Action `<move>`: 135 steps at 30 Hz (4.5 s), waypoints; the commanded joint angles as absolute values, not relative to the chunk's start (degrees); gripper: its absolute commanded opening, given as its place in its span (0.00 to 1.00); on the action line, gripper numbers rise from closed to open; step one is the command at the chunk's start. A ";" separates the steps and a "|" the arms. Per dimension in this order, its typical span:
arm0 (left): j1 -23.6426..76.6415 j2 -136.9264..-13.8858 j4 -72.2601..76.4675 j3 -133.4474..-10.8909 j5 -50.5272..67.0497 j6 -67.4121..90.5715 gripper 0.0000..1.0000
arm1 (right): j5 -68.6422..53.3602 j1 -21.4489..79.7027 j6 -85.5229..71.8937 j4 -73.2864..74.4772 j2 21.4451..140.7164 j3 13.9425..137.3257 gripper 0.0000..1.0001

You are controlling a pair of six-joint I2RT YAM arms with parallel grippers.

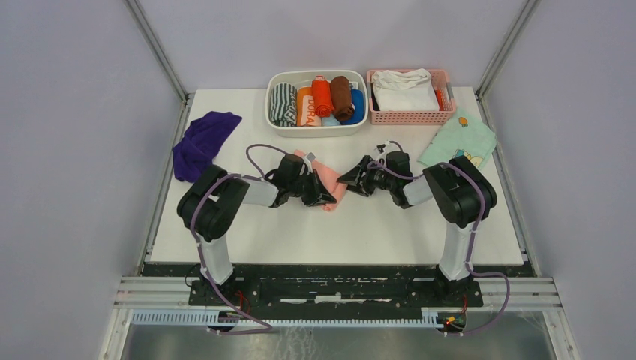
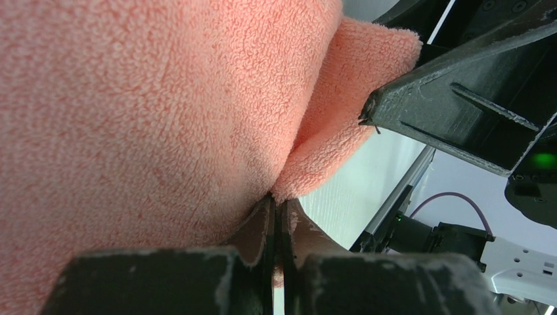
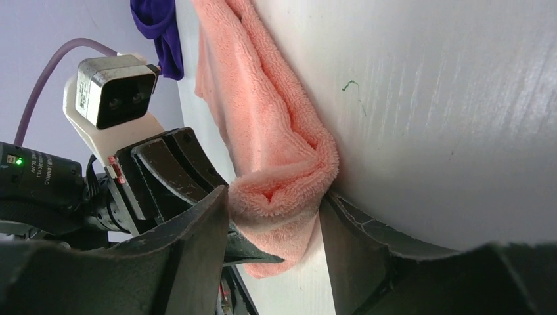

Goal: Roll the towels
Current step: Roll the towel at the center of the board.

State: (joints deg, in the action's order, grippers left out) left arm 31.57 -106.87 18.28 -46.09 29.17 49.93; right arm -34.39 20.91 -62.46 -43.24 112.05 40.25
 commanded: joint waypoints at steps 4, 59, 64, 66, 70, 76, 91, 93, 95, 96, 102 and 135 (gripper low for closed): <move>31.11 -108.99 12.88 -45.79 24.97 50.13 0.06 | -30.39 21.19 -61.38 -41.29 114.93 39.98 0.59; 29.50 -104.03 11.05 -42.80 22.91 50.48 0.22 | -17.36 24.51 -43.79 2.58 108.36 53.61 0.12; 31.29 -95.22 3.09 -43.79 14.06 44.18 0.43 | -9.92 26.54 -42.87 17.72 106.06 60.51 0.00; 34.64 -91.02 -0.74 -45.09 6.85 40.36 0.52 | -8.75 26.88 -42.88 21.42 105.62 62.68 0.00; 44.74 -85.77 -6.23 -49.01 -11.54 31.33 0.61 | -8.54 27.18 -43.64 25.32 105.34 65.39 0.00; 61.38 -87.03 -0.95 -51.60 -33.48 15.55 0.67 | -9.01 27.22 -45.38 28.36 106.04 67.94 0.00; 71.35 -102.48 5.03 -57.29 -44.51 -0.51 0.67 | -10.88 27.15 -46.15 29.10 107.65 69.35 0.00; 71.60 -104.08 4.73 -57.91 -44.65 -1.25 0.67 | -11.17 27.11 -46.37 28.89 107.74 69.31 0.00; 71.86 -105.54 4.11 -58.45 -44.35 -1.87 0.65 | -11.36 27.09 -46.55 28.74 107.84 69.22 0.00; 72.09 -106.02 3.91 -58.65 -44.47 -2.01 0.64 | -11.40 27.13 -46.62 28.60 107.86 69.15 0.00; 73.11 -110.52 0.40 -61.95 -46.62 -2.70 0.62 | -12.55 27.13 -46.83 28.04 108.27 69.13 0.00; 76.36 -104.86 -6.73 -64.93 -47.47 1.64 0.64 | -14.13 25.57 -45.70 28.41 108.28 69.13 0.00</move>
State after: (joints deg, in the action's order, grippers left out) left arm 76.05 -105.78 -9.28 -64.34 -49.19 2.74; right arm -13.98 26.00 -46.17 28.27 107.85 67.70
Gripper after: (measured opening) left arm 0.646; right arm 0.027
